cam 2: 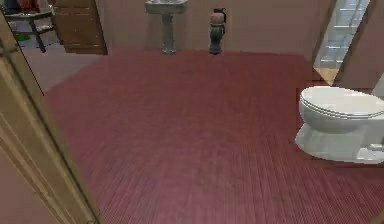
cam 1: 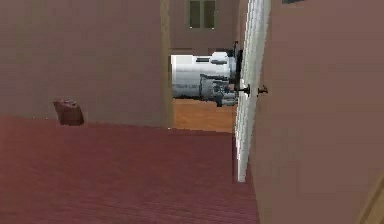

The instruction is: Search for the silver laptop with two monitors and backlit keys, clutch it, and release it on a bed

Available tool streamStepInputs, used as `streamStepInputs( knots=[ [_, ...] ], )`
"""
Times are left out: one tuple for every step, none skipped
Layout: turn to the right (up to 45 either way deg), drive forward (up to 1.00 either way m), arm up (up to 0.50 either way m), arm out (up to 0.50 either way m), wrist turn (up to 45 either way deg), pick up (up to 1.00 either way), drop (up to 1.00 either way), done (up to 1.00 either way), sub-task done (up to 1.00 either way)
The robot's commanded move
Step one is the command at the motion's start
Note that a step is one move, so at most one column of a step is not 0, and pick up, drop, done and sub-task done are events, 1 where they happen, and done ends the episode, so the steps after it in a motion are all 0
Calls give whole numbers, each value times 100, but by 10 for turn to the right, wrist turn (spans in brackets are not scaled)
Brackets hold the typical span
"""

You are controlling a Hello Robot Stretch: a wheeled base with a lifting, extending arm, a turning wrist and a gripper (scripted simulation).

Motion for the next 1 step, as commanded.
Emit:
streamStepInputs(
  knots=[
    [0, 100, 0, 0, 0, 0, 0, 0, 0]
  ],
)
